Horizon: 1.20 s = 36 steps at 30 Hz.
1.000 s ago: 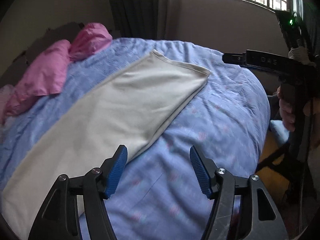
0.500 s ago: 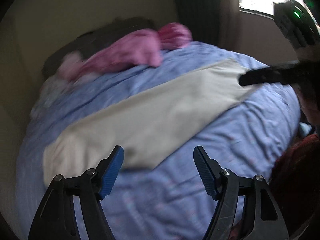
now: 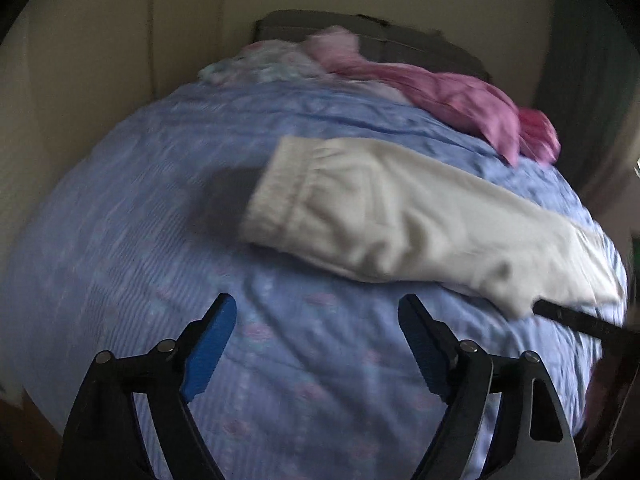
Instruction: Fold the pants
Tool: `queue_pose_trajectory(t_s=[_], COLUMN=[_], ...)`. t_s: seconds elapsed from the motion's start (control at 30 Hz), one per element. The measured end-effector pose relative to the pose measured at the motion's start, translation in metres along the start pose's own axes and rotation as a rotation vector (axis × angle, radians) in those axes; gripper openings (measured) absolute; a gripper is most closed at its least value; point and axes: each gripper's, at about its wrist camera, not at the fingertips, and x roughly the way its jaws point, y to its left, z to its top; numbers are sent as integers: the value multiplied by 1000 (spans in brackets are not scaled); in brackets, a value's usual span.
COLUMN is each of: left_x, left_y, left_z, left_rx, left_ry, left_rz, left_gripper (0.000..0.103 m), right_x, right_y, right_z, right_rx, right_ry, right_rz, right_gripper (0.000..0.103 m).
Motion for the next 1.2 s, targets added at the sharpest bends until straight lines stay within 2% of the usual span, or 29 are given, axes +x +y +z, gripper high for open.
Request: queue_pose_trajectory(t_s=[0.17,0.3,0.4,0.53,0.6,0.67,0.77,0.83,0.97,1.03,1.1,1.2], left_x=[32,62,82,100,108,112,112,109,102,101,101,104], left_y=[21,34,34,32,29,25,11,1,-24,-33,-36,-29], left_z=[0,8,19,34,41,48,68,81,110,121,131,139], left_rx=[-126,-278,-300,-308,-320,-305,-248,-210,-116,-84,-87,-123], left_ry=[6,8,19,7,7,3,4,-3,-29,-33,-23,1], left_rz=[-73,-163,-163,-124,-84,-22,51,90,177,203,205,186], left_gripper=[84,84,84,83,79,62,48,44,42,41,41,41], right_x=[13,26,26,31,34,41,46,45,43,43,42,36], right_y=[-3,8,17,22,21,21,22,21,13,10,7,2], right_z=[-33,-56,-60,-56,-53,-48,-43,-38,-27,-21,-14,11], right_rx=[166,158,131,113,125,134,112,119,158,161,159,151], right_ry=[-134,-155,-180,-157,-141,-107,-68,-56,-27,-16,-10,-14], right_rz=[-47,-98,-110,-123,-136,-147,-163,-151,-106,-91,-79,-22], right_gripper=[68,68,68,68,68,68,68,67,66,58,55,54])
